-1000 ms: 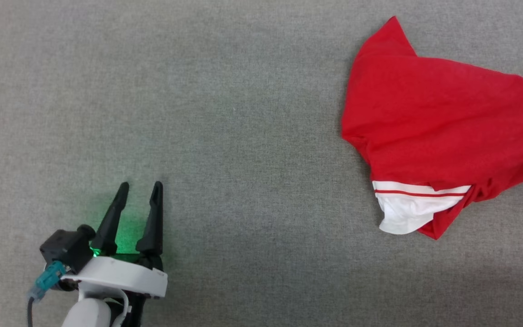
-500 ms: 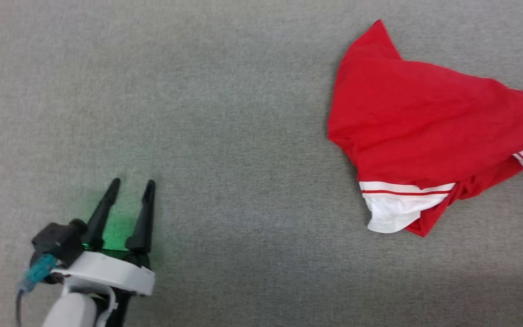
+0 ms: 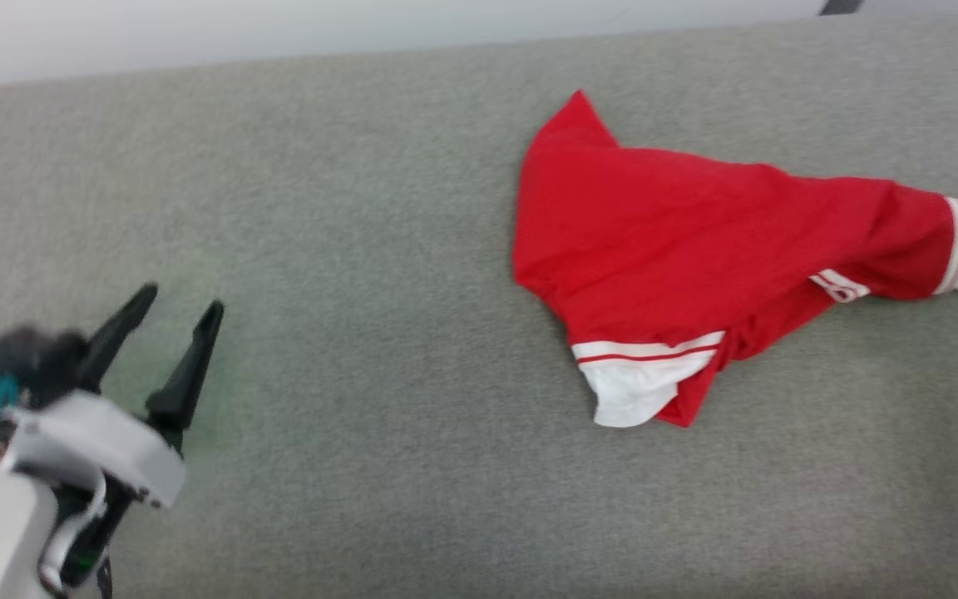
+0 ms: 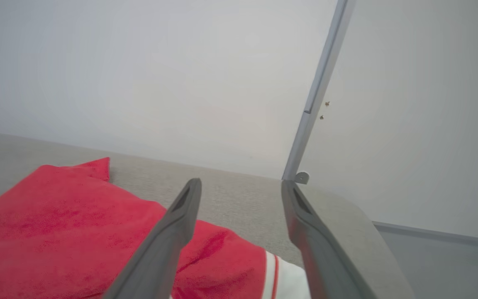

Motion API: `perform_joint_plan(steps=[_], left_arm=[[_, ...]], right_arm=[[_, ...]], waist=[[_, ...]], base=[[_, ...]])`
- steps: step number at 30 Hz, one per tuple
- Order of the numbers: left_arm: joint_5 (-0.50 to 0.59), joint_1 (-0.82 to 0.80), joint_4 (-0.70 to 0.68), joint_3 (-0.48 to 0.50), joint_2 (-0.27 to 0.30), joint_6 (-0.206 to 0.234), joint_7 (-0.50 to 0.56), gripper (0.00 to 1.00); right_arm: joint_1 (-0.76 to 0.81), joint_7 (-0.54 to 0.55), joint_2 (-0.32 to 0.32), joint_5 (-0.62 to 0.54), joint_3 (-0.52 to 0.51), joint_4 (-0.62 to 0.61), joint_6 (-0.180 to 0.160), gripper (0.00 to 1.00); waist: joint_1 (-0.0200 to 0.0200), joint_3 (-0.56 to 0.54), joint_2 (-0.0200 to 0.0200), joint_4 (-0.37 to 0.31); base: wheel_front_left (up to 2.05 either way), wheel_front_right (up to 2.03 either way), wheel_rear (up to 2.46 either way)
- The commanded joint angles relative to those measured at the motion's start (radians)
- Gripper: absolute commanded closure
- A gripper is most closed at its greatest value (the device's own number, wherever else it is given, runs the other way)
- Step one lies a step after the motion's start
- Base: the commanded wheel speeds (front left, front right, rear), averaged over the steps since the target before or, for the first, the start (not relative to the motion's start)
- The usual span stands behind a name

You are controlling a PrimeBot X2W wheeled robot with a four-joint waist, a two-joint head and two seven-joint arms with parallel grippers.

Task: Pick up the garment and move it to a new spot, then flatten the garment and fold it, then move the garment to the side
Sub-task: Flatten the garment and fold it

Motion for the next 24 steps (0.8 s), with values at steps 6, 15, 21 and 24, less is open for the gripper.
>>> perform_joint_plan(steps=[6, 15, 21, 24], left_arm=[[-0.216, -0.144, -0.064, -0.160, 0.046, -0.002, 0.377, 0.00], [-0.534, -0.236, -0.083, -0.303, -0.088, 0.040, 0.885, 0.00], [-0.513, -0.285, -0.092, -0.379, -0.183, 0.074, 0.941, 0.00], [-0.487, -0.296, -0.067, -0.383, -0.194, 0.077, 0.916, 0.00]], right_arm=[[0.115, -0.004, 0.120, -0.062, 0.093, -0.175, -0.002, 0.00], [0.202, -0.005, 0.205, -0.104, 0.126, -0.252, -0.002, 0.00], [0.207, -0.005, 0.219, -0.122, 0.083, -0.273, -0.002, 0.00], [0.196, -0.005, 0.236, -0.143, 0.090, -0.299, -0.002, 0.00]], waist=[[0.0000, -0.063, 0.0000, -0.083], [0.0000, -0.059, 0.0000, -0.164], [0.0000, -0.033, 0.0000, -0.218], [0.0000, -0.018, 0.0000, -0.250]], base=[[0.00, 0.00, 0.00], [0.00, 0.00, 0.00], [0.00, 0.00, 0.00], [0.00, 0.00, 0.00]])
